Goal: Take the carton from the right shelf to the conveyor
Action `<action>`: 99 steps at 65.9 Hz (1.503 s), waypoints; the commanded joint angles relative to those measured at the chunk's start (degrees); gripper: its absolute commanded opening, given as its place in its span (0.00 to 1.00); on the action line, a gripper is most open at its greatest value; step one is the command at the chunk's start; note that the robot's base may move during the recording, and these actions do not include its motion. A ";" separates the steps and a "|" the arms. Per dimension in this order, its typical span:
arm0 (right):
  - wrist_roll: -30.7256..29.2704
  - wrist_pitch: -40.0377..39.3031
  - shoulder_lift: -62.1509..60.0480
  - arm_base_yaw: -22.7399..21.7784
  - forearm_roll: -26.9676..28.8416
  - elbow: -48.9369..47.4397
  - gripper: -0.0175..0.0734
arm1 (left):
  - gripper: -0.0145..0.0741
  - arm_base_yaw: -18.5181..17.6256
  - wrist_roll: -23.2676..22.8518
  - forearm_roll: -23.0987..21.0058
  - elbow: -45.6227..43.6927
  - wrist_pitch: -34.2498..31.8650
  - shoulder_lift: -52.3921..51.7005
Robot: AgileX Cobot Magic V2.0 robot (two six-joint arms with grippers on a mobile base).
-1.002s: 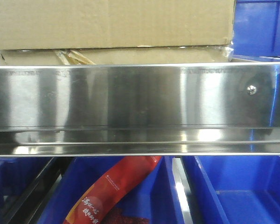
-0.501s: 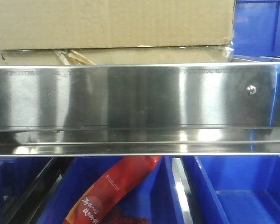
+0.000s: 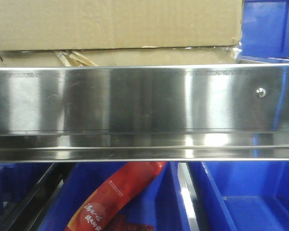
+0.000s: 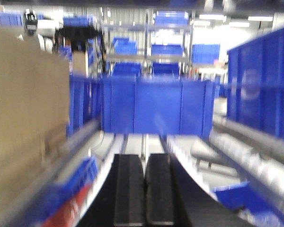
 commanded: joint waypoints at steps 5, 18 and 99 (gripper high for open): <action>-0.31 10.11 1.90 0.04 0.58 -11.91 0.19 | 0.43 -0.30 0.09 3.17 -11.35 11.31 2.50; -0.31 9.90 7.49 0.04 0.71 -15.83 0.63 | 0.62 -0.30 0.09 0.54 -20.55 16.00 10.20; 4.71 64.19 88.15 18.16 2.96 -109.93 0.80 | 0.63 -19.79 -10.04 8.21 -100.70 65.57 82.91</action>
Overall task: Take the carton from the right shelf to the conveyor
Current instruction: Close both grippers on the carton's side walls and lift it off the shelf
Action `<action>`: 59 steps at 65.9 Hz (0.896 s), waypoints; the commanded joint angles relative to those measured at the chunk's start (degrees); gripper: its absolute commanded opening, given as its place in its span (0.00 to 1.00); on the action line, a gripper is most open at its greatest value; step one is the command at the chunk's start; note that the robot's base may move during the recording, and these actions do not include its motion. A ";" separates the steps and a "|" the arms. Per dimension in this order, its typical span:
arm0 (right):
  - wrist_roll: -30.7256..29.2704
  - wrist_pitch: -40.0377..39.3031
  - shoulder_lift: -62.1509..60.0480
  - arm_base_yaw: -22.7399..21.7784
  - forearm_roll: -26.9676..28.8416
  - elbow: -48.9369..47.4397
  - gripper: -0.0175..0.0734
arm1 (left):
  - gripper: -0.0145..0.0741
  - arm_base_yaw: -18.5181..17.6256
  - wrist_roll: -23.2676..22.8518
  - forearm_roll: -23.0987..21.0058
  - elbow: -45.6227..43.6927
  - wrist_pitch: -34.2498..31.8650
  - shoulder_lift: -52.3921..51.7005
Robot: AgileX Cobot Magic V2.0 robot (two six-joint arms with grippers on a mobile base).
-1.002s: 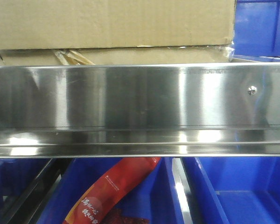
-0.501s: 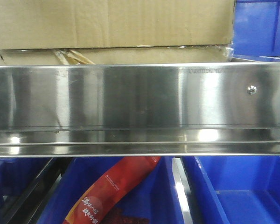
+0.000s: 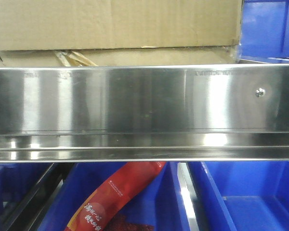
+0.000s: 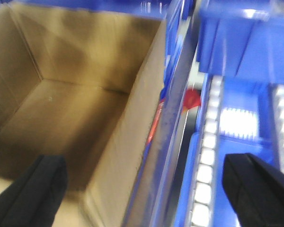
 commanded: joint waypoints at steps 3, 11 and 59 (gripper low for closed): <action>0.26 0.35 6.47 1.59 -0.80 -8.07 0.80 | 0.63 1.52 -1.53 1.05 -4.67 1.77 4.77; 0.26 0.35 12.34 2.16 -1.52 -12.32 0.80 | 0.63 3.90 -2.20 0.17 -5.86 0.30 8.29; 0.26 0.35 24.57 2.05 -4.27 -12.49 0.24 | 0.21 5.57 -2.20 -1.90 -6.06 -1.67 18.14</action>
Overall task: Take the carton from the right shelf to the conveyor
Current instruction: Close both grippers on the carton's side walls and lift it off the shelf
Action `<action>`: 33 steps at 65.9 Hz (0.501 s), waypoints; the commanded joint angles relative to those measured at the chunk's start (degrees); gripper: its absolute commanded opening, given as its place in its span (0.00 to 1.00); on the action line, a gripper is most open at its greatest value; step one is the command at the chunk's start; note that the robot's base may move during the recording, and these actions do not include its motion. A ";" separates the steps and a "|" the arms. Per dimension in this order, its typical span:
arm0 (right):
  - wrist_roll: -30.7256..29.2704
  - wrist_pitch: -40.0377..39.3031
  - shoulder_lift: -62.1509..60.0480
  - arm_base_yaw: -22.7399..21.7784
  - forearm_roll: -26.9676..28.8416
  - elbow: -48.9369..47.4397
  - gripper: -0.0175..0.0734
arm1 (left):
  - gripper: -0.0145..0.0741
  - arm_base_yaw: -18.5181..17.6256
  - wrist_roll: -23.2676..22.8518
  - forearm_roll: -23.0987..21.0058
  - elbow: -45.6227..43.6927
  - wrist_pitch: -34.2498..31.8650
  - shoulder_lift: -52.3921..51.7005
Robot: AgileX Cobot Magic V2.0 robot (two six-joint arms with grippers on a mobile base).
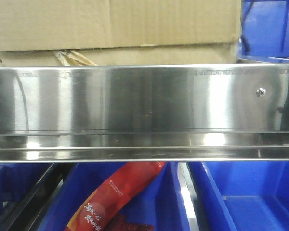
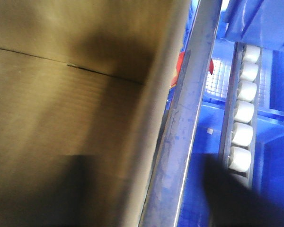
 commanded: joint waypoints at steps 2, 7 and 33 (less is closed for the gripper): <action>-0.02 -0.68 -0.86 -0.15 -0.88 -0.61 0.13 | 0.13 0.32 -0.24 -0.25 -0.83 0.63 -0.20; -0.02 -0.68 -1.32 -0.15 -0.88 -0.61 0.12 | 0.17 0.32 -0.24 -0.25 -1.32 0.77 -0.20; -0.02 -0.68 -10.86 0.05 -1.10 -0.61 0.12 | 0.15 -0.09 -0.24 0.33 -7.76 6.69 -5.73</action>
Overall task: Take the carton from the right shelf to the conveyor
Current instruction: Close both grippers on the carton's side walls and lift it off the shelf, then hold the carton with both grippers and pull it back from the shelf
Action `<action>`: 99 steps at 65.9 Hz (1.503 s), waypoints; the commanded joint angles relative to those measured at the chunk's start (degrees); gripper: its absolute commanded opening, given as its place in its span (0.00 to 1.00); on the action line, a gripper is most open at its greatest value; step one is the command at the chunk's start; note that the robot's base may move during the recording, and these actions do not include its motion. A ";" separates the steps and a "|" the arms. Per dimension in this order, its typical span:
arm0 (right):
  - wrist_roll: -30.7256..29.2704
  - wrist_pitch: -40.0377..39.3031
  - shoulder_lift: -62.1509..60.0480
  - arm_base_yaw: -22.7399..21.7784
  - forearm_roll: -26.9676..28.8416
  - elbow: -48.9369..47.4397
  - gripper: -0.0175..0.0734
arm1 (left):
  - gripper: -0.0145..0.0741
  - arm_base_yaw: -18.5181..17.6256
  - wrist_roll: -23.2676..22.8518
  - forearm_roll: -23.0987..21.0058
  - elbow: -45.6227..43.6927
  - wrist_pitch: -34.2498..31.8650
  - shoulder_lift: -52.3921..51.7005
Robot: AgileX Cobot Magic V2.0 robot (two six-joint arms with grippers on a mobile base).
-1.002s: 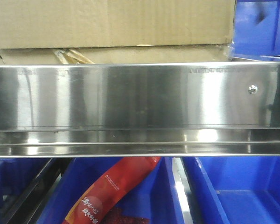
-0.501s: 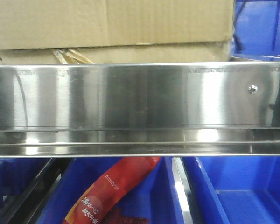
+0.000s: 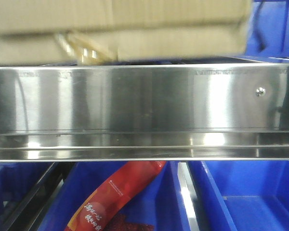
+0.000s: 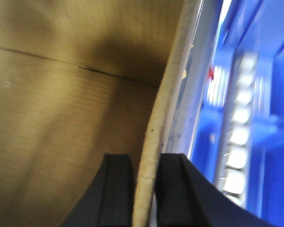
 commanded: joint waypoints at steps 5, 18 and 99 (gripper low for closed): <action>-0.27 -1.86 -7.36 -0.08 -1.33 -0.03 0.12 | 0.15 -1.13 -0.14 1.59 -1.30 0.86 -6.18; -0.27 -1.86 -17.08 -0.08 -1.33 9.79 0.12 | 0.15 -7.53 -0.44 5.61 3.04 0.86 -13.00; -0.27 -14.05 -37.53 -0.08 0.82 40.28 0.12 | 0.15 -18.59 -7.70 6.83 25.19 0.86 -28.71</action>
